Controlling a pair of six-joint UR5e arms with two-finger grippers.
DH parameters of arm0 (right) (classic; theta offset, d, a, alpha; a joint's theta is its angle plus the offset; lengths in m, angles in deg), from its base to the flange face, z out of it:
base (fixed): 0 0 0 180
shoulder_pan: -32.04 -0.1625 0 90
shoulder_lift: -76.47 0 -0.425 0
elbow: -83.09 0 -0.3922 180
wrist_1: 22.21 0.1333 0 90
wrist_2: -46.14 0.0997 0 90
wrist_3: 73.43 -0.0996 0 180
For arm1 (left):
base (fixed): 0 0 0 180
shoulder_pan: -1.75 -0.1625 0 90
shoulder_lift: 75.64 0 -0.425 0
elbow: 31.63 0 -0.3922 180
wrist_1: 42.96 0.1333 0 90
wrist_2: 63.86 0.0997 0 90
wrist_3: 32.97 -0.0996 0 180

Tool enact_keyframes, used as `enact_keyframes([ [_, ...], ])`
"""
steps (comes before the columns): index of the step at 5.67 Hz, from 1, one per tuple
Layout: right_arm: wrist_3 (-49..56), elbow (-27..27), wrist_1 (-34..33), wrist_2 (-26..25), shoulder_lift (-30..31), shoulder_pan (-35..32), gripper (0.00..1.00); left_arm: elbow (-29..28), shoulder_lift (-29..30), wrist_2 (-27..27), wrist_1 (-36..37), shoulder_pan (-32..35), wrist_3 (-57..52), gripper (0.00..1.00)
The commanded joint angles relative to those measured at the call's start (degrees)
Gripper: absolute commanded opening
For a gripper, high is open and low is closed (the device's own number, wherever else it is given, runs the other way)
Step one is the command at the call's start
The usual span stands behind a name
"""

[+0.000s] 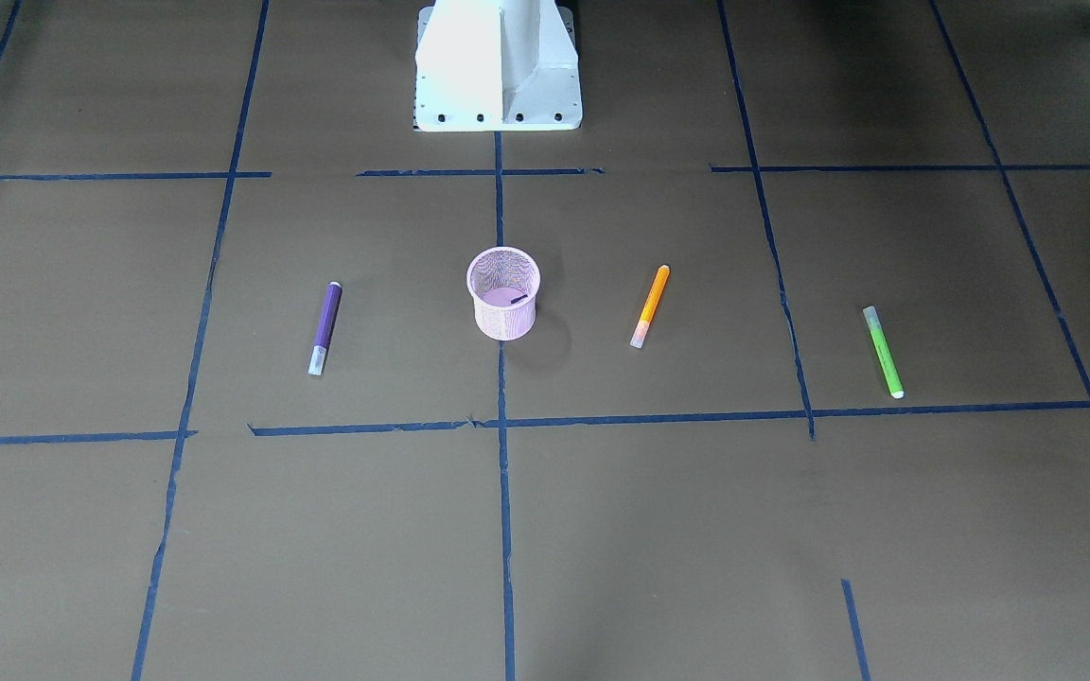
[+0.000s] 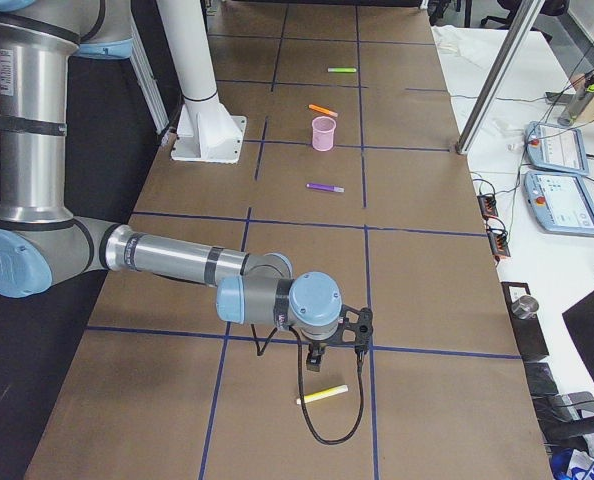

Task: Collect pens into pen holder
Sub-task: 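Move the left gripper toward the green marker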

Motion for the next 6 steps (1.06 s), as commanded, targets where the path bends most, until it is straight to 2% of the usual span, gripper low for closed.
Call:
enact_keyframes([
  [1,-0.10,-0.19,0.00,0.17,0.01,0.22,1.00,1.40,2.61,-2.42,-0.22,-5.79,4.87,1.00],
  [2,-0.10,-0.19,0.00,0.09,-0.08,0.22,1.00,3.23,4.72,-2.19,-4.23,-13.33,14.84,1.00],
  [4,-0.10,-0.37,0.00,0.00,-0.60,0.75,1.00,0.72,8.84,0.26,-16.34,-24.17,30.07,1.00],
  [5,-0.10,-0.28,0.00,0.09,-1.30,1.27,1.00,-4.69,13.31,5.93,-20.92,-29.18,36.75,1.00],
  [6,-0.01,-0.02,0.17,-0.09,-1.31,1.28,1.00,-11.79,16.22,10.51,-30.97,-34.10,44.91,1.00],
])
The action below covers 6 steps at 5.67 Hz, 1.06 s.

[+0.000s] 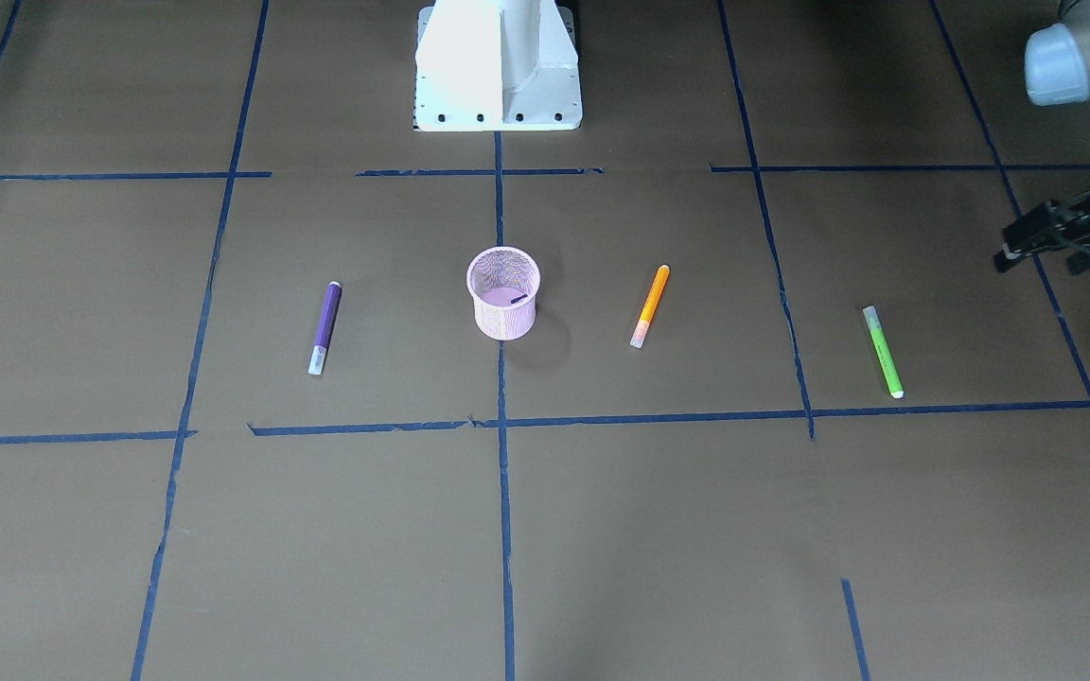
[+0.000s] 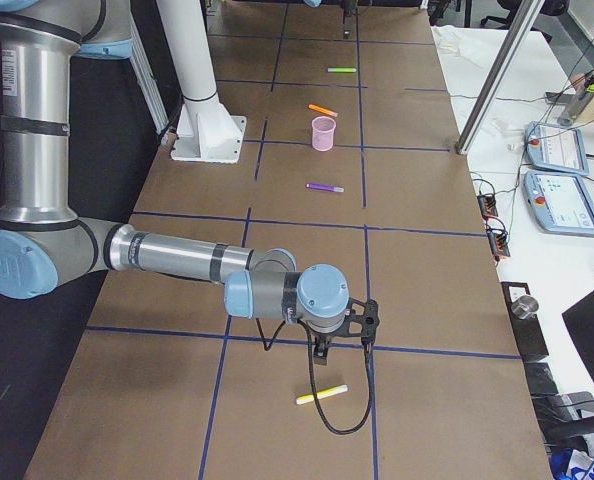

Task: Collect pens into pen holder
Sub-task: 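Lower the left gripper onto the green marker and close it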

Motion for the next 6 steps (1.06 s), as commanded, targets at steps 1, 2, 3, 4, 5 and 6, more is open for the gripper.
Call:
enact_keyframes([
  [1,-0.11,0.70,0.21,-0.19,-0.17,0.12,1.00,-13.48,5.99,6.17,-17.02,-6.83,11.66,1.00],
  [2,-0.11,0.80,0.21,-0.28,-0.17,0.21,1.00,-16.60,7.58,6.98,-17.90,-7.11,11.71,1.00],
  [3,-0.20,0.80,0.12,-0.11,-0.17,0.21,1.00,-17.50,7.69,7.07,-17.91,-7.20,11.62,1.00],
  [4,-0.20,0.88,0.03,-0.02,-0.17,0.21,1.00,-17.43,7.60,7.07,-17.91,-7.20,11.80,0.99],
  [5,-0.20,1.15,0.03,0.07,-0.17,0.21,1.00,-17.25,6.90,7.16,-17.91,-7.12,11.36,0.98],
  [6,-0.11,1.32,0.03,0.07,-0.17,0.21,1.00,-17.34,6.20,7.25,-17.82,-7.20,11.27,0.98],
])
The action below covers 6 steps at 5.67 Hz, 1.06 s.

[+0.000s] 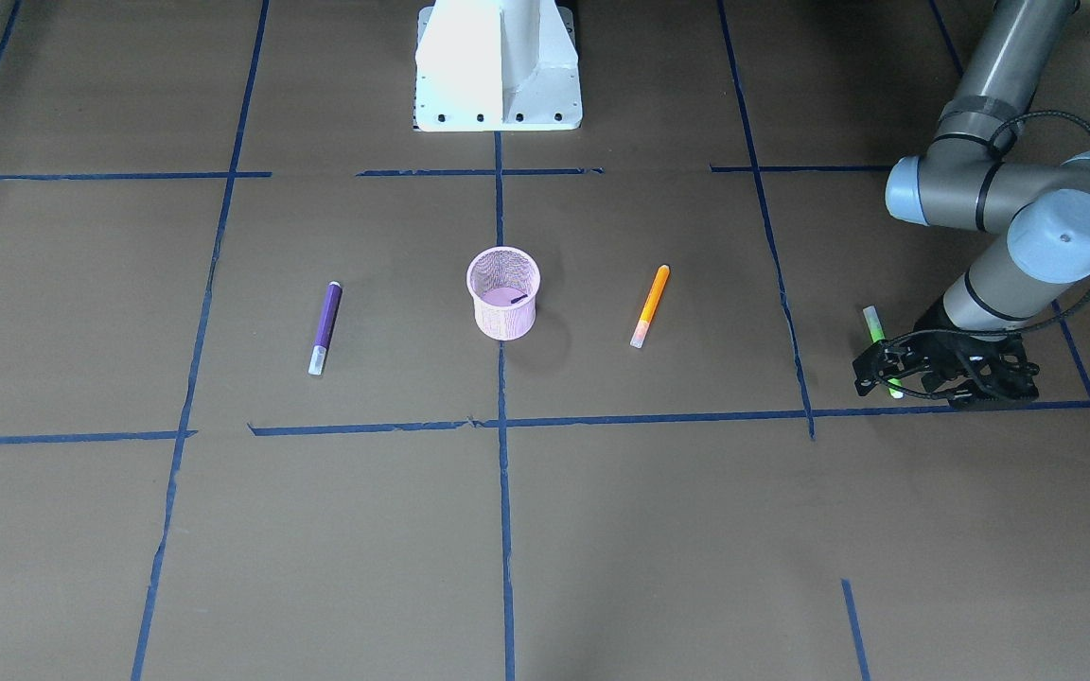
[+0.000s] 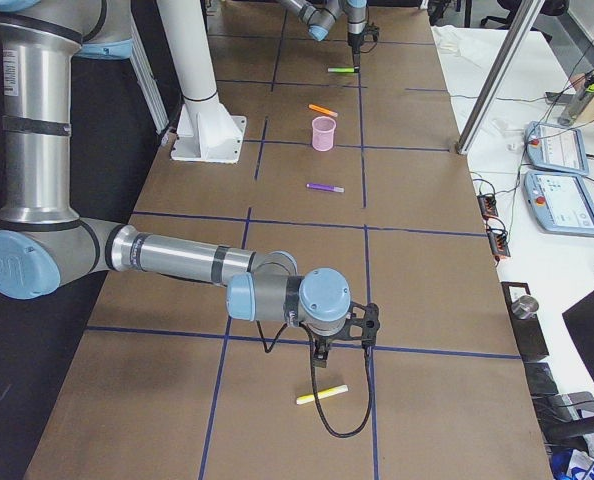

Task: Collect pens into pen holder
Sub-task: 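Lower the left gripper onto the green marker and close it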

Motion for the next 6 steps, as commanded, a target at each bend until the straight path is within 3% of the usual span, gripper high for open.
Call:
enact_keyframes([
  [1,0.06,0.18,-0.01,0.03,0.00,0.00,1.00,-0.05,-0.71,0.08,-0.04,-0.05,-0.14,0.97],
  [6,0.06,0.27,-0.01,0.11,0.00,0.00,1.00,-0.58,-0.88,0.08,-0.04,-1.54,0.04,0.86],
])
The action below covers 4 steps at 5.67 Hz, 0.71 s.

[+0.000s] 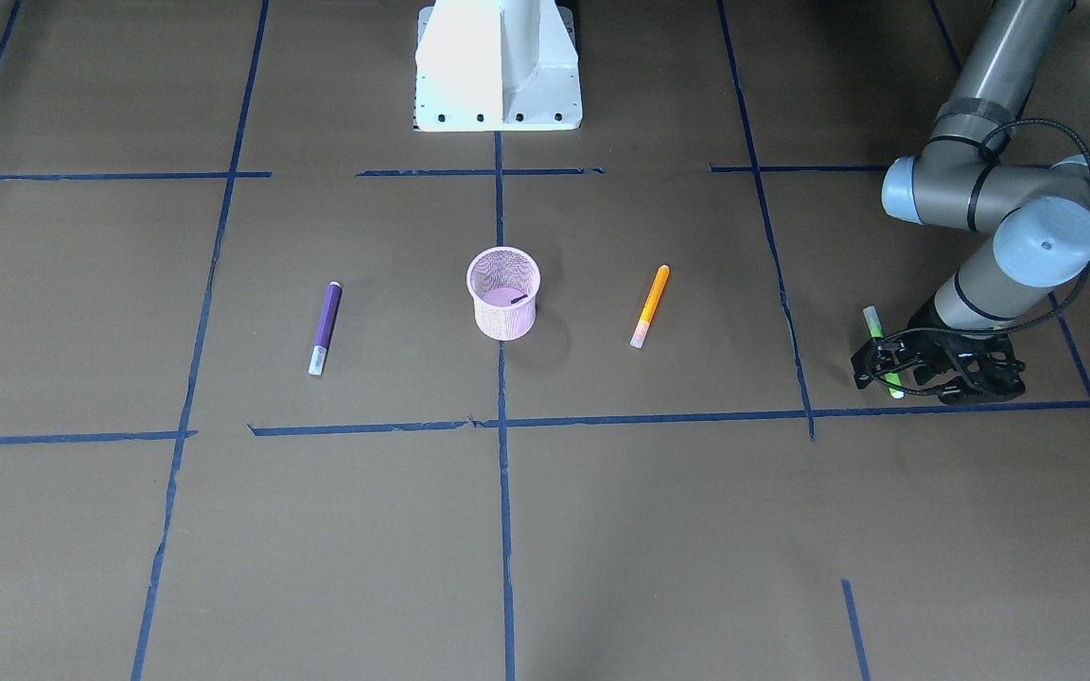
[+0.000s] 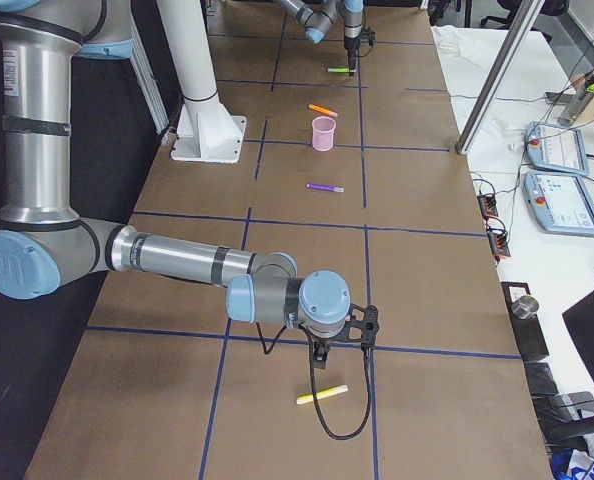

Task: Collect pens into pen holder
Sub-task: 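Lower the left gripper onto the green marker and close it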

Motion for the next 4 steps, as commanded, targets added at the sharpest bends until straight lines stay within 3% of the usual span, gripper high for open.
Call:
enact_keyframes([
  [1,0.00,-0.20,-0.09,0.67,0.00,0.00,1.00,-0.09,-0.07,-0.03,0.09,-0.04,-0.18,0.73],
  [2,0.09,-0.11,-0.09,1.46,-0.09,0.00,1.00,-0.09,-0.07,0.06,0.17,-0.04,-0.18,0.56],
  [4,0.09,-0.20,-0.09,1.73,-0.09,0.00,1.00,-0.09,-0.16,0.06,0.35,0.05,0.08,0.09],
])
